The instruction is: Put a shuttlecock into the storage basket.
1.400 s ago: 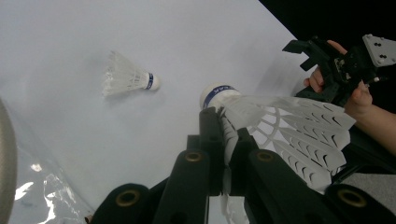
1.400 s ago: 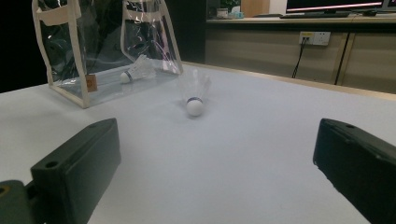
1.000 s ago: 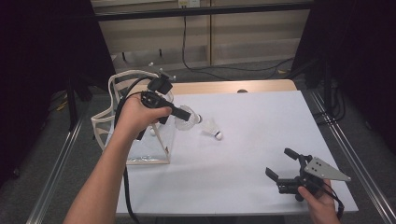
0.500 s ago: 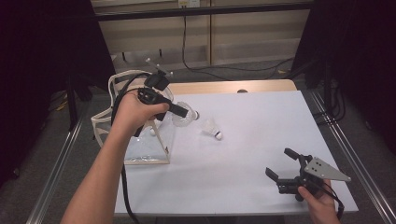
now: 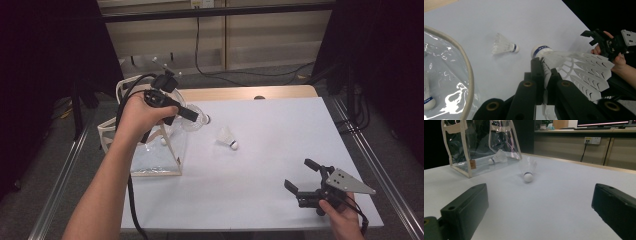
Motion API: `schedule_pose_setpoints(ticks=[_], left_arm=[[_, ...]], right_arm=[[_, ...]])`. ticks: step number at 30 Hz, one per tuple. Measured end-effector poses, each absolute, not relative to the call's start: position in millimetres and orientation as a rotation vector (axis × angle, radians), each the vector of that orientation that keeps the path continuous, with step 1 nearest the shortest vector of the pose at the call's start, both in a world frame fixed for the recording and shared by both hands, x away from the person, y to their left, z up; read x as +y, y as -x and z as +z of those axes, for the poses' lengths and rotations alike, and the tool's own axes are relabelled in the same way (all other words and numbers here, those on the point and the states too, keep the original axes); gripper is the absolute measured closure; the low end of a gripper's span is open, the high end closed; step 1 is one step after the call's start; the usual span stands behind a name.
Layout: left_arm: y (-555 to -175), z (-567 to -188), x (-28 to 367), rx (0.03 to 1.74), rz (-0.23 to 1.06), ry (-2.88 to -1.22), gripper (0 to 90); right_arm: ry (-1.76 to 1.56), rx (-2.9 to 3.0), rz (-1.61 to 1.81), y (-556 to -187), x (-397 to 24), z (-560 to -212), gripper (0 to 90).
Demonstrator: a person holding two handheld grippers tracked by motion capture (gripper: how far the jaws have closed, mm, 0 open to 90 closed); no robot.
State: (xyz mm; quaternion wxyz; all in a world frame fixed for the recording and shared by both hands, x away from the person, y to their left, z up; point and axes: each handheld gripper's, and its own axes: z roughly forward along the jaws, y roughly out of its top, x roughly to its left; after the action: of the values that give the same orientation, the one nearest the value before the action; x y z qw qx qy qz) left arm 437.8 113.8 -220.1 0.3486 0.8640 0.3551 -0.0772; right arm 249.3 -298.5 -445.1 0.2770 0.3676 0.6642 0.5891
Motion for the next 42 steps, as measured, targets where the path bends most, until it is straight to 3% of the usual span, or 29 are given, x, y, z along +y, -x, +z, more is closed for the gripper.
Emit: schedule_pose_setpoints(ticks=[42], left_arm=[[-445,-197,130,0.982,-0.138,-2.222,89.4]], right_arm=[[-0.986,1.784,1.58,-249,-299,-445,0.5]])
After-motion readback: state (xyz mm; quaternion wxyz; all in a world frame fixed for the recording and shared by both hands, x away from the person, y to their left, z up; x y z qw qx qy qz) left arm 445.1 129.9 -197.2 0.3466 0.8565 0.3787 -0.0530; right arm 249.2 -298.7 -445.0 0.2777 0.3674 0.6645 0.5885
